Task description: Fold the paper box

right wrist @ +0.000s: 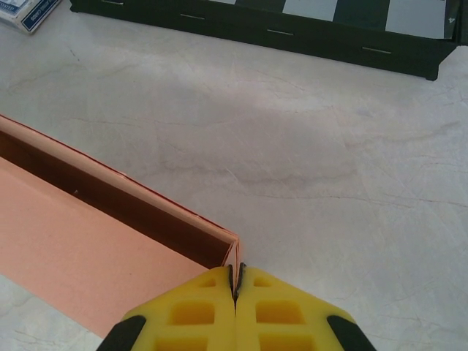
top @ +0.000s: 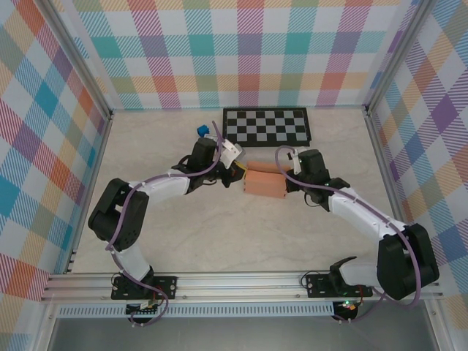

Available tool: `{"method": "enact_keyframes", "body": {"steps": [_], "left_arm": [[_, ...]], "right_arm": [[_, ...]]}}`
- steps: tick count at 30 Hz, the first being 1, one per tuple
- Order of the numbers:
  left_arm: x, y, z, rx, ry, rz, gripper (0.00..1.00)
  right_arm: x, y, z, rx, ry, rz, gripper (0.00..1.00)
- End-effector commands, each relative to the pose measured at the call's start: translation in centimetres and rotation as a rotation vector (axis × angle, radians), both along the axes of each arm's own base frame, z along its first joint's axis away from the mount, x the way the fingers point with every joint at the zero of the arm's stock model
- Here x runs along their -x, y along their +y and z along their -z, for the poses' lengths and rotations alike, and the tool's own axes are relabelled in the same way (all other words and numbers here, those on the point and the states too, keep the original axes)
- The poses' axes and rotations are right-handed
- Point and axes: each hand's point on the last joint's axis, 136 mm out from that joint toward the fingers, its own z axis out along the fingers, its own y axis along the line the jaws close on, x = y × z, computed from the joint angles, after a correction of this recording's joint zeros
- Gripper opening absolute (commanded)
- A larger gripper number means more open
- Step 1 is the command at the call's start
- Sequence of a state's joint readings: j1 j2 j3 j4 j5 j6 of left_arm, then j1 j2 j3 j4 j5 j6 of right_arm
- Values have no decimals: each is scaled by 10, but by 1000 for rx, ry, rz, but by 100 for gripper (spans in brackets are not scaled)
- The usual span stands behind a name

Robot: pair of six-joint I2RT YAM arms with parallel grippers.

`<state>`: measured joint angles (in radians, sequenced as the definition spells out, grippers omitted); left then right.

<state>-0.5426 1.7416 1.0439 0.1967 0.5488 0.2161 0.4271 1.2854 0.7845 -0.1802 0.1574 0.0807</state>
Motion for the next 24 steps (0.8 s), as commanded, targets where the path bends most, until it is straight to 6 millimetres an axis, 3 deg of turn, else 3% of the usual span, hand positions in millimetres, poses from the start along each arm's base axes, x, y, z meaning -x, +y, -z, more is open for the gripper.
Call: {"method": "enact_keyframes", "body": {"steps": [1, 14, 24], "left_arm": [[12, -26, -17, 69, -27, 82, 5], [16, -26, -7, 84, 0, 67, 4], [22, -28, -5, 100, 12, 60, 4]], "right_arm": [[3, 26, -6, -91, 34, -41, 0], [5, 23, 4, -200, 114, 133, 0], [7, 33, 7, -192, 123, 179, 0]]}}
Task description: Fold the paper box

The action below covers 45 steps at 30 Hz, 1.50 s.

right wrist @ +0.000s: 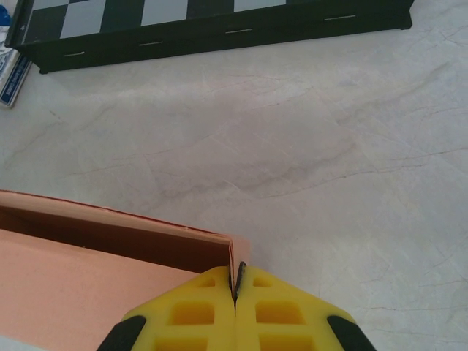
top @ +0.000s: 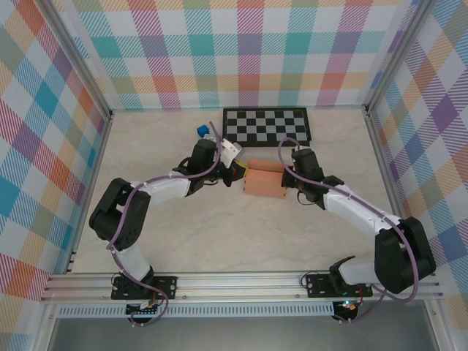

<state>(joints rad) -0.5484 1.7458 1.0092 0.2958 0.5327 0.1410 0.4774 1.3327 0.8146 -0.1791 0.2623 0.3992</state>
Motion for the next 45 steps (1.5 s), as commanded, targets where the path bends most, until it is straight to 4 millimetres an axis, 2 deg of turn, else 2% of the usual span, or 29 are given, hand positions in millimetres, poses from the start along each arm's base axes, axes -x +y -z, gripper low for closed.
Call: {"method": "enact_keyframes", "body": {"steps": [1, 16, 20, 25, 29, 32, 42, 45], "left_arm": [[26, -25, -2, 52, 4, 99, 4], [33, -26, 10, 50, 12, 90, 5], [34, -24, 9, 45, 8, 82, 6], [30, -17, 3, 33, -10, 59, 10], [27, -11, -7, 39, -20, 45, 23], [26, -7, -12, 41, -23, 37, 28], [20, 8, -22, 42, -36, 4, 29], [20, 12, -21, 42, -33, -4, 34]], "right_arm": [[13, 29, 5, -42, 56, -62, 0], [28, 20, 31, 30, 58, 18, 0], [30, 18, 31, 36, 58, 41, 0], [29, 13, 28, 52, 44, 68, 0], [30, 10, 30, 65, 46, 81, 0], [29, 9, 31, 67, 43, 84, 0], [27, 8, 27, 85, 26, 76, 0], [27, 8, 26, 92, 22, 73, 0]]}}
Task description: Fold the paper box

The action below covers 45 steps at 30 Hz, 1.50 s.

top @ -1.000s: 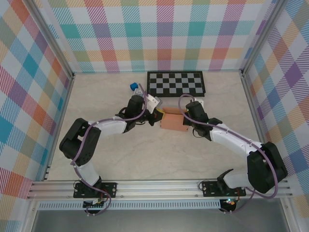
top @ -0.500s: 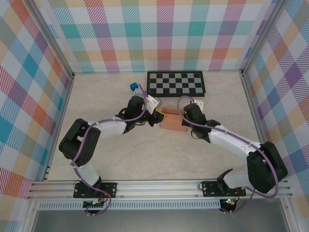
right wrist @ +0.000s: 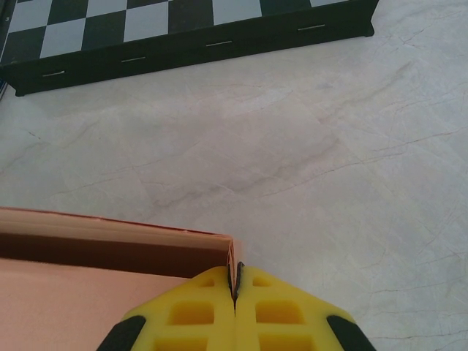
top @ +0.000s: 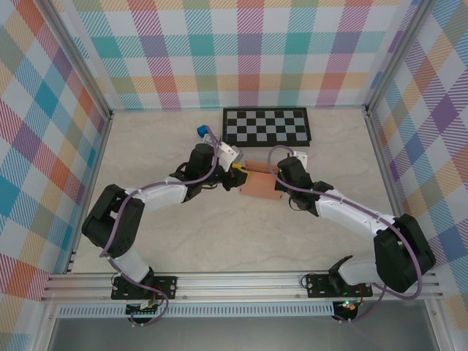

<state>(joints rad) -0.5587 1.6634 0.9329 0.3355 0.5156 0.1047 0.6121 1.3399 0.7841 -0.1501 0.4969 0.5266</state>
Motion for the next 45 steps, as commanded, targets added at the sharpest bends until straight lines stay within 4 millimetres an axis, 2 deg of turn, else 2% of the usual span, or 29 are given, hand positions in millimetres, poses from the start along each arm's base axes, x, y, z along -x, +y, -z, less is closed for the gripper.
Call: {"method": "enact_keyframes", "body": {"steps": [1, 7, 10, 15, 18, 21, 24, 27, 29, 30, 34, 37, 40, 45], "left_arm": [[6, 8, -9, 12, -20, 15, 34], [8, 17, -13, 21, -25, 5, 37], [3, 26, -20, 33, -39, -28, 45], [-20, 43, -34, 85, -21, -151, 65], [-25, 35, -34, 94, 26, -133, 64], [-19, 24, -24, 81, 34, -68, 66], [-9, 24, 0, 36, -2, 4, 69], [-3, 28, 12, 15, -57, 62, 76], [-6, 34, 16, -6, -89, 81, 82], [-9, 38, 16, -3, -97, 83, 99], [-11, 49, 20, -28, -73, 130, 100], [-8, 56, 24, -80, -116, 151, 100], [-12, 64, 20, -44, -124, 134, 100], [-8, 59, 26, -30, -68, 172, 100]], "right_arm": [[18, 0, 23, 36, 87, -43, 0], [16, 0, 22, 49, 78, -53, 0], [15, 0, 21, 71, 69, -71, 0], [12, 3, 17, 100, 49, -118, 0], [11, 6, 17, 97, 47, -129, 0], [10, 9, 18, 84, 53, -129, 0], [9, 11, 18, 75, 59, -133, 0], [9, 13, 18, 74, 59, -139, 0], [8, 14, 17, 78, 59, -149, 0], [8, 15, 17, 78, 59, -153, 0], [7, 18, 15, 80, 56, -170, 0], [6, 20, 13, 75, 48, -182, 0], [5, 22, 11, 76, 39, -199, 0], [3, 27, 5, 77, 15, -234, 0]]}}
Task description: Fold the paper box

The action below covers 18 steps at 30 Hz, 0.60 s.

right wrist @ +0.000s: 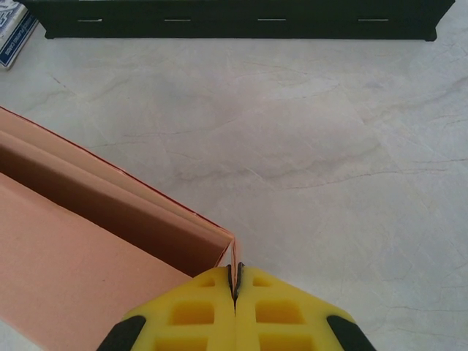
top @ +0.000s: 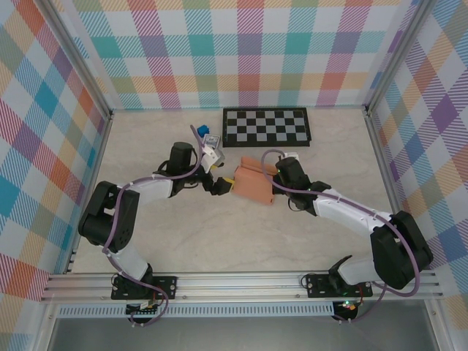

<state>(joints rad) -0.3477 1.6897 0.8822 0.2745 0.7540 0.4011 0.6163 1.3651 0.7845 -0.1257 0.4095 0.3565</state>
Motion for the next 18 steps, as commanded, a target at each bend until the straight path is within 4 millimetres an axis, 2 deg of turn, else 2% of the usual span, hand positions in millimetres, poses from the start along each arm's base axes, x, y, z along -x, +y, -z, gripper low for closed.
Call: {"method": "enact_keyframes", "body": {"steps": [1, 5, 9, 13, 16, 18], "left_arm": [[6, -4, 0, 33, 20, 58, 100], [10, -11, -1, 79, -68, 20, 100], [6, -11, 2, 97, -84, -50, 100], [12, -14, 6, 119, -71, -69, 100], [27, -28, 14, 135, -45, 2, 100], [29, -37, 15, 153, -52, 13, 100]], "right_arm": [[0, 11, -5, 0, -8, -66, 0], [-3, 15, -13, 7, -48, -108, 0], [-6, 19, -21, 24, -83, -169, 0], [-9, 22, -29, 21, -115, -234, 0], [-10, 21, -30, 12, -129, -261, 0], [-10, 22, -30, 0, -129, -274, 0]]}}
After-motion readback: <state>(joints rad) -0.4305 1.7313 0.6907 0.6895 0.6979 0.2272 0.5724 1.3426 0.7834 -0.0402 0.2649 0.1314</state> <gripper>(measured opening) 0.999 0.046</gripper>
